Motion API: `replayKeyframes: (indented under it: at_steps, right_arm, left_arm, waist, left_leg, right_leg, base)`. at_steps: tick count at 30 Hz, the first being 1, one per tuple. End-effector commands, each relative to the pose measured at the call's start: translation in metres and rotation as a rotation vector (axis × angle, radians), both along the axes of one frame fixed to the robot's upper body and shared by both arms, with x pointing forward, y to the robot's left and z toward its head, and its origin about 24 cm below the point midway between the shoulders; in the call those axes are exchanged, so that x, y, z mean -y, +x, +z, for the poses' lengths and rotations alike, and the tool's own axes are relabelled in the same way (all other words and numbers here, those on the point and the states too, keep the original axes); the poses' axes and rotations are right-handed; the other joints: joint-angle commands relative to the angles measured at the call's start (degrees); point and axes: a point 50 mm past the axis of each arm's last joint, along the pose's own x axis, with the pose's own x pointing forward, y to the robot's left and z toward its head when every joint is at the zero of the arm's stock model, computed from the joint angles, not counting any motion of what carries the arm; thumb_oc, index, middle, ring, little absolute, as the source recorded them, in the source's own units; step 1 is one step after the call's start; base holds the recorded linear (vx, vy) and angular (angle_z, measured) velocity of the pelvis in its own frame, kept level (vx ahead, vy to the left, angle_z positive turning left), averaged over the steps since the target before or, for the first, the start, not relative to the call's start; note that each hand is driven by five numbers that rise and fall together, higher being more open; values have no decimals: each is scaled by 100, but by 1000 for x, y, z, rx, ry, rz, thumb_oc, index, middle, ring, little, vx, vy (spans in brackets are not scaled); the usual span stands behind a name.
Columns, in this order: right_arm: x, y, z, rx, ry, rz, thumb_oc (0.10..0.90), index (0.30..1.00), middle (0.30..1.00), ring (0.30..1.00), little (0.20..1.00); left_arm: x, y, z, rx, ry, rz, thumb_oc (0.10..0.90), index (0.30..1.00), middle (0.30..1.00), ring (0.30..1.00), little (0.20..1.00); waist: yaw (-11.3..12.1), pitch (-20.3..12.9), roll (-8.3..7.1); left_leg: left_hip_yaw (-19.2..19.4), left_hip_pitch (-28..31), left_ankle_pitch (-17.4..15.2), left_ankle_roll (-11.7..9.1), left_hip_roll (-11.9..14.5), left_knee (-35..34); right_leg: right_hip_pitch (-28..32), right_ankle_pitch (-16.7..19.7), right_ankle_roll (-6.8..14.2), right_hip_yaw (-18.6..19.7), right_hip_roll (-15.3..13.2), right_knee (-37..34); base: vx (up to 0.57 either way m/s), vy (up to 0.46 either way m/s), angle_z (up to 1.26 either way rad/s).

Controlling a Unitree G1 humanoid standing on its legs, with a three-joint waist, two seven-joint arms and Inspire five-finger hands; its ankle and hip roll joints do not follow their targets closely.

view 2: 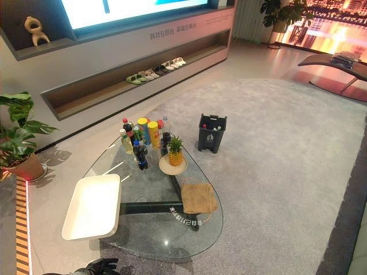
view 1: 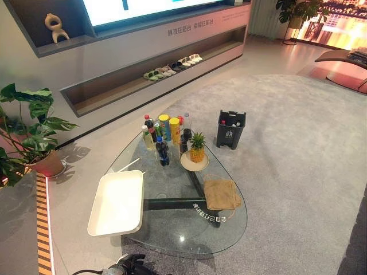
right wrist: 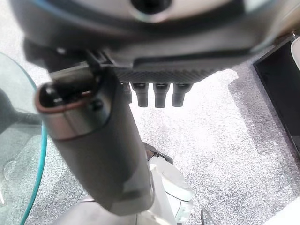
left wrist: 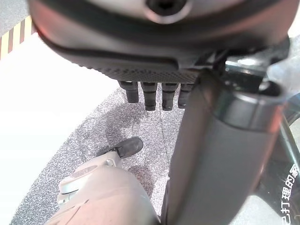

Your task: Wipe the table with a cloth and put it in the basket.

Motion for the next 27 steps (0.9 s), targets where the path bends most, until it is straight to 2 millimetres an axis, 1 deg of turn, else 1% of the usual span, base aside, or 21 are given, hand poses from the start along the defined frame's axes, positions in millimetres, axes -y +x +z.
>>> replayKeyframes:
  at_steps: [1,5,27]
  right_arm:
    - [3,16,4,4,-21,27,800,900,900,900,900]
    - [4,16,4,3,-22,28,800,900,900,900,900]
    - [2,13,3,0,-17,24,800,900,900,900,900]
  left_arm:
    - [-7,2,1,-31,65,-106,800,900,900,900,900]
    - [-6,4,2,-11,68,-91,800,900,900,900,900]
    - [-6,2,1,-14,65,-77,800,900,900,900,900]
  waist:
    - [7,183,-129]
    - [4,186,-125]
    - [-7,185,-123]
  left_leg:
    - [220,167,-490,178,-364,-5]
    - [220,167,-496,185,-366,-5]
    - [211,163,-489,177,-361,-5]
  right_leg:
    - [-163,136,121,-153,41,24]
    - [-168,134,119,-150,45,24]
    - [-156,119,109,-146,53,24]
  base:
    - [0,0,0]
    - [0,0,0]
    - [0,0,0]
